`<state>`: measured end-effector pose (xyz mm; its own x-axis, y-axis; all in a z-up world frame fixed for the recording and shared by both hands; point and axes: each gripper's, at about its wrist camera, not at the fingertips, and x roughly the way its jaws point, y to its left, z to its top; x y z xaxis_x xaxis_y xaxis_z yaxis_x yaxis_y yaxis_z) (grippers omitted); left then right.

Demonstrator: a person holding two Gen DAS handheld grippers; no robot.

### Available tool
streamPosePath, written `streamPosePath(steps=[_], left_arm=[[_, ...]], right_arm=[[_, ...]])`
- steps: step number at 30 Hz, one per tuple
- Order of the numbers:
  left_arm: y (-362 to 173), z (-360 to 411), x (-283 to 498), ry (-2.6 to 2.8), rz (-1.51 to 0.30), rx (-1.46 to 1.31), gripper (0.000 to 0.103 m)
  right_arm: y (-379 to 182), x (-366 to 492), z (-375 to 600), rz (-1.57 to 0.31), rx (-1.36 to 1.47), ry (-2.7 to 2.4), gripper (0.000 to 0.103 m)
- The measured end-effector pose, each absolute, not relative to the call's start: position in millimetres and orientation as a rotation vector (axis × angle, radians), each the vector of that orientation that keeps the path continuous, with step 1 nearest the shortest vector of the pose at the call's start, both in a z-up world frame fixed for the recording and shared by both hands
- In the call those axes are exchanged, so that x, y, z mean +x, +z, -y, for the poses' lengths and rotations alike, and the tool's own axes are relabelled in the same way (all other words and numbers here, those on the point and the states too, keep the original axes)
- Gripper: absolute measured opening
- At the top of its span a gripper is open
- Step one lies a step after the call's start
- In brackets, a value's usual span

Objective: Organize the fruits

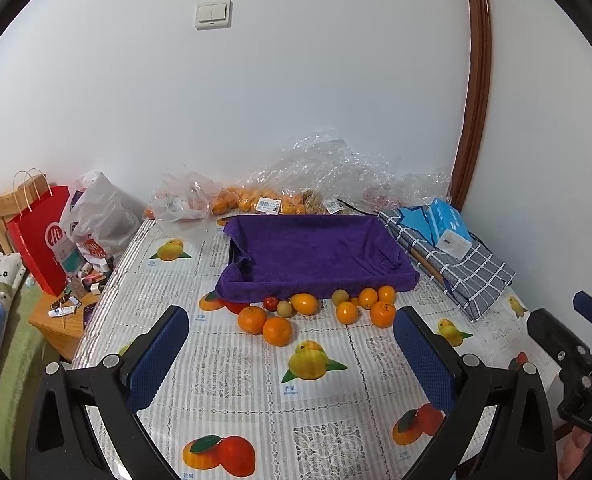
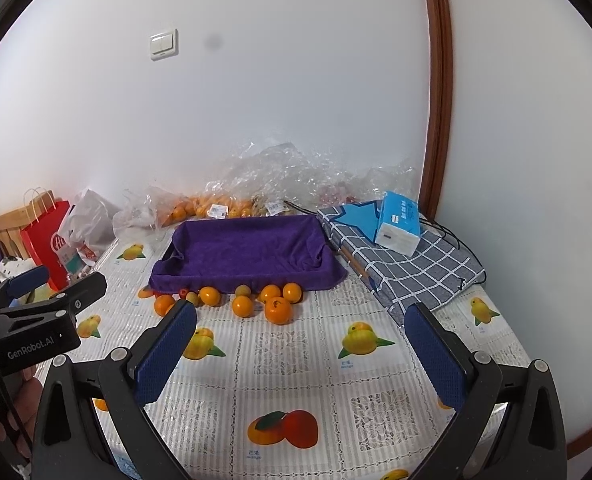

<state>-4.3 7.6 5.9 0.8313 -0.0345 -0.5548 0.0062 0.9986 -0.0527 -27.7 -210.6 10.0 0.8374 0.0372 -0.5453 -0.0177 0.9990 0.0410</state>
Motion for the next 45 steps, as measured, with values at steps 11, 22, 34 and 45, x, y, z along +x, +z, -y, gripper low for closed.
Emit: streamPosePath(steps=[11, 22, 34, 45], left_arm=[[0, -6, 2, -0.028, -0.604, -0.049, 0.103], [-7, -11, 13, -0.026, -0.619, -0.052, 0.103], [-30, -30, 44, -0.047, -0.652, -0.095, 0.094], [-54, -37, 72, -0.061, -0.695, -0.084, 0.094]], right_arm=[[1, -21, 206, -0.595, 0.032, 0.04, 0.102], [-13, -7, 204, -0.632, 0.058, 0.065, 0.102], [-40, 20, 204, -0.619, 0.017, 0.025, 0.102], [-77, 62, 198, -0.738, 0.051, 0.085, 0.098]])
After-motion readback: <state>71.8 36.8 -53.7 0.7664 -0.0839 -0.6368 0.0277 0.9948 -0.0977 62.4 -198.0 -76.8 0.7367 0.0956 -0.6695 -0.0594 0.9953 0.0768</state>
